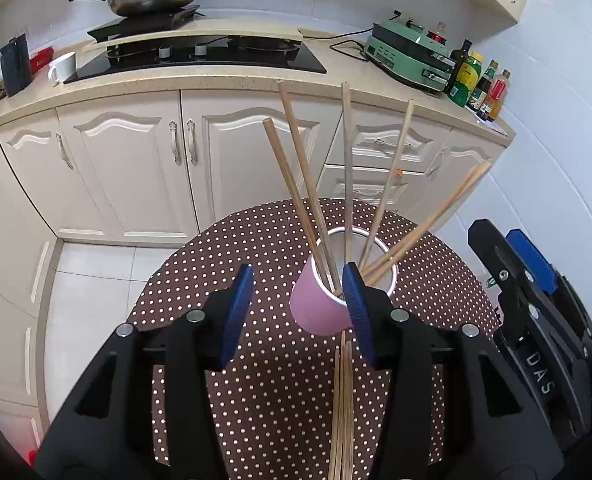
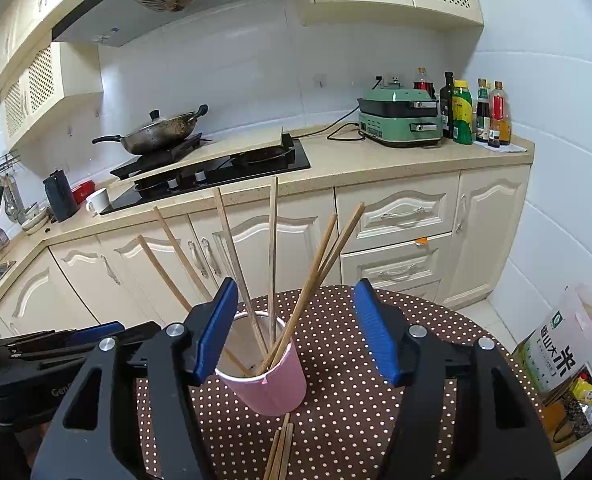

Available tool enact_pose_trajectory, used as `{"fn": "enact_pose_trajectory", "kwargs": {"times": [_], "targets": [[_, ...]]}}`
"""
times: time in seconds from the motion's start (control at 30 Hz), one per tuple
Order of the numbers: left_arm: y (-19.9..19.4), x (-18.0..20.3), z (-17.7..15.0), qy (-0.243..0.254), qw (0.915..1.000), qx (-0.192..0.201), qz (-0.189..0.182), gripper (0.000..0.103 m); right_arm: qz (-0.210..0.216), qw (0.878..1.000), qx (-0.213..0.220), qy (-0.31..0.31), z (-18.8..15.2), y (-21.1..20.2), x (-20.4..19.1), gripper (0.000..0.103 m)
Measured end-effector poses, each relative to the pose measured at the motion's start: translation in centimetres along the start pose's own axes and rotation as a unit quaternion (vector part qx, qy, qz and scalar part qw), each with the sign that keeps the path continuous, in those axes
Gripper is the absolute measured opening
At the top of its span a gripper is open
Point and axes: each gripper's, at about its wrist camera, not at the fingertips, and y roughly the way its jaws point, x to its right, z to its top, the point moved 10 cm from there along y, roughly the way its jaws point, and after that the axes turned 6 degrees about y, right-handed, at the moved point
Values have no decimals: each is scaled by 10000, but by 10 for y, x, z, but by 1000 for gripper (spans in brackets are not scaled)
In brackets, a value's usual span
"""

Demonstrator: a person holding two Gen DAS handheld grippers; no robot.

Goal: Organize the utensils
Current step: 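Lower the open right tool to the remaining chopsticks beside the cup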

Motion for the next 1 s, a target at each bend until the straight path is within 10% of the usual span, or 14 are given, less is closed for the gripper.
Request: {"fn": "enact_pose_trajectory", "kwargs": {"times": [1.0], "targets": [[-85,22,-61,-34,9991,100,421,60,363,9974,-587,-215,-21,-77,1,84]]}}
